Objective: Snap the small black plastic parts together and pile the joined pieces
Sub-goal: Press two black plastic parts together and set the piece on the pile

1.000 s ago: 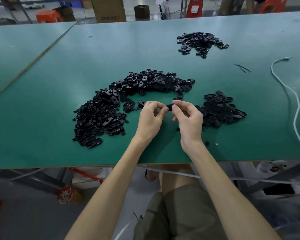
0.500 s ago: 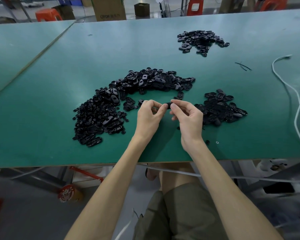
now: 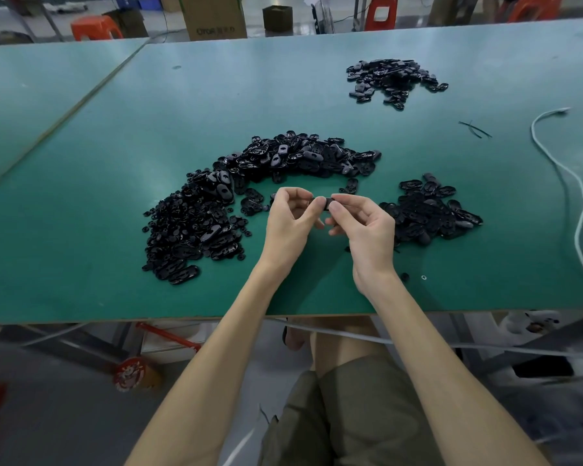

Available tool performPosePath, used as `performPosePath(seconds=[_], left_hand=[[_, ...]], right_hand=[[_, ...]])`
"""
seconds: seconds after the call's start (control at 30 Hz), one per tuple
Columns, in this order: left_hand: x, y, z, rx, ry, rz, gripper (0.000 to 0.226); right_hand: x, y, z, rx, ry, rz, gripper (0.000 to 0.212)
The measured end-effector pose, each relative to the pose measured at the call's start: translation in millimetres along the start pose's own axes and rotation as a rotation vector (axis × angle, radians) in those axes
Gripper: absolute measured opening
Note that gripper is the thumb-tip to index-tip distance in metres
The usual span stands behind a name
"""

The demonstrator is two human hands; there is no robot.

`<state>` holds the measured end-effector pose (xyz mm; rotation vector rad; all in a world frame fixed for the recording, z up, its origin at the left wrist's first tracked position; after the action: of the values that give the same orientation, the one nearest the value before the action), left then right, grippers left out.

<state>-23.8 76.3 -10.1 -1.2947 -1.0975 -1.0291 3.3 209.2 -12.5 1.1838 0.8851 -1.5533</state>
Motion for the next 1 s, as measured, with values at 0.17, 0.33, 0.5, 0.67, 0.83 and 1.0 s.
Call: performPosePath(seconds=[0.17, 0.33, 0.5, 0.67, 0.83, 1.0], left_hand=[[-0.1, -0.6, -4.7, 0.07, 0.132, -0.023, 0.023], [-0.3, -0.4, -2.4, 0.002, 0.128, 0.018, 0.017], [-0.3, 0.3, -1.9, -0.066, 0.111, 0.053, 0.017], [2.6, 1.9, -2.0, -0.065, 0.081, 0.066, 0.022], [3.7, 1.4, -2.5, -0.113, 0.009, 0.102, 0.027], [2.2, 1.8, 1.9, -0.196, -0.016, 0.112, 0.03]], right_hand=[[2.6, 0.7, 2.5, -0.064, 0.102, -0.013, 0.011], [3.5, 0.2, 1.2, -0.042, 0.105, -0.023, 0.012], [4.8, -1.2, -0.1, -0.012, 0.14, -0.036, 0.011], [4.7, -1.6, 0.6, -0.018, 0.159, -0.026, 0.008], [5.1, -3.3, -1.0, 0.048, 0.086, -0.023, 0.004], [5.2, -3.7, -1.4, 0.049, 0.054, -0.026, 0.004]])
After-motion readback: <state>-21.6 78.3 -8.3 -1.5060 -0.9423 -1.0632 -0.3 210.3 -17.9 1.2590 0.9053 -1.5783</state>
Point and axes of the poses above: each hand's wrist, its own y-axis away from the middle knuckle, its own z-axis out of the palm, x = y × z, the point moved 2 cm from there along -y, towards the middle knuckle, and after that the axes turned 4 degrees about z, right-handed, at the moved point
